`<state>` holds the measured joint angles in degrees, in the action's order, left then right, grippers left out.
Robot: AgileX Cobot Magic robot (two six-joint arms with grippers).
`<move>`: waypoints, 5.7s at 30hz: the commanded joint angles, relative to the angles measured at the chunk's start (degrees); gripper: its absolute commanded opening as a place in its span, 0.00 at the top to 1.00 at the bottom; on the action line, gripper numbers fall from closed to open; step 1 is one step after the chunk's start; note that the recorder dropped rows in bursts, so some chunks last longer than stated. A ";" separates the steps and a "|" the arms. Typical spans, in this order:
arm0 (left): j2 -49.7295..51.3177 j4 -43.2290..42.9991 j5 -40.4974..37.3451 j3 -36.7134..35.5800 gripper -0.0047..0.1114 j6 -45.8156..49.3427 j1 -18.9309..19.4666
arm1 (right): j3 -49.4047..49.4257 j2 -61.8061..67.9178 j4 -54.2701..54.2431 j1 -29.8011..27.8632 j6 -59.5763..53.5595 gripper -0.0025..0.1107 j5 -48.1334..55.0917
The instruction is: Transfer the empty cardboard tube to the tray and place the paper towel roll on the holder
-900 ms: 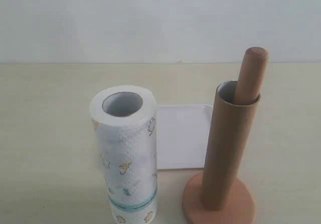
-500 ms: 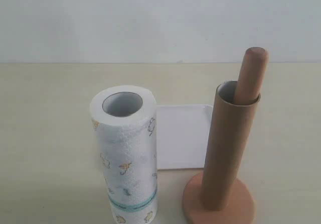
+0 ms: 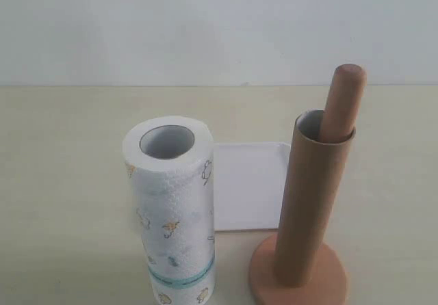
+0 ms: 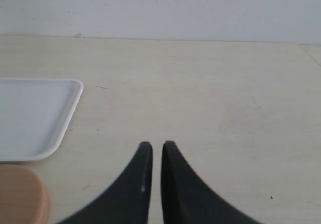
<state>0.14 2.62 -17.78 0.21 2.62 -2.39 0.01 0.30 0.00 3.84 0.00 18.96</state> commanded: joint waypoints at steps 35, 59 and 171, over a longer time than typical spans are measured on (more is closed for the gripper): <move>-0.14 -0.11 0.44 -0.21 0.92 0.10 0.11 | -0.01 -0.30 0.31 -0.41 0.00 0.92 -33.70; -0.14 -0.11 0.44 -0.21 0.92 0.10 0.11 | -12.28 20.35 0.62 -0.41 0.00 0.92 -32.22; -0.14 -0.11 0.45 -0.21 0.92 0.10 0.11 | -8.71 62.19 -7.56 42.46 -2.17 0.98 -64.17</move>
<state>0.14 2.62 -17.78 0.21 2.62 -2.39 -8.57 62.47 -8.76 46.26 -4.08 -44.02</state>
